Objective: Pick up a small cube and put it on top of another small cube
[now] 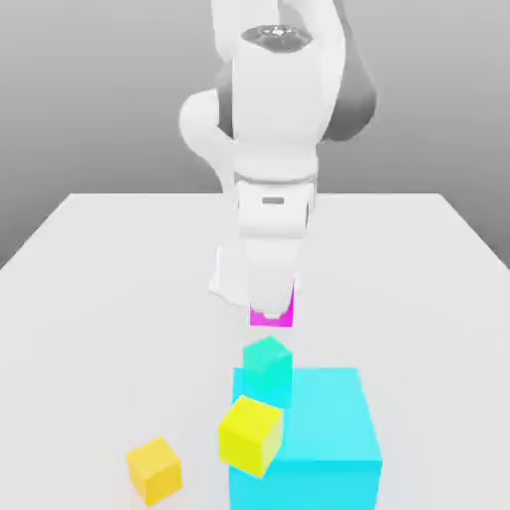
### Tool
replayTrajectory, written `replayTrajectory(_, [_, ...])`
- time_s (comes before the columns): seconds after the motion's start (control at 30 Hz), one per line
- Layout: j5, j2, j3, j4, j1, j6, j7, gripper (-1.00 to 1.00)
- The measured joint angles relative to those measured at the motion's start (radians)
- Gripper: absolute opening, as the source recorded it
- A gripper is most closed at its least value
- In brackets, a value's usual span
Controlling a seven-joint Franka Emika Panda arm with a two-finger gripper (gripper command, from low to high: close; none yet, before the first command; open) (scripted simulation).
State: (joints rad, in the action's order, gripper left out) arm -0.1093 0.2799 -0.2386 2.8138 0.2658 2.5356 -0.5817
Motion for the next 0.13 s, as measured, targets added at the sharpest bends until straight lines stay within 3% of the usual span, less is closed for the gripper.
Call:
replayTrajectory(0.03, [0.003, -0.032, -0.004, 0.009, 0.001, 0.041, -0.004, 1.0])
replayTrajectory(0.13, [0.003, -0.032, -0.004, 0.009, 0.001, 0.041, -0.004, 1.0])
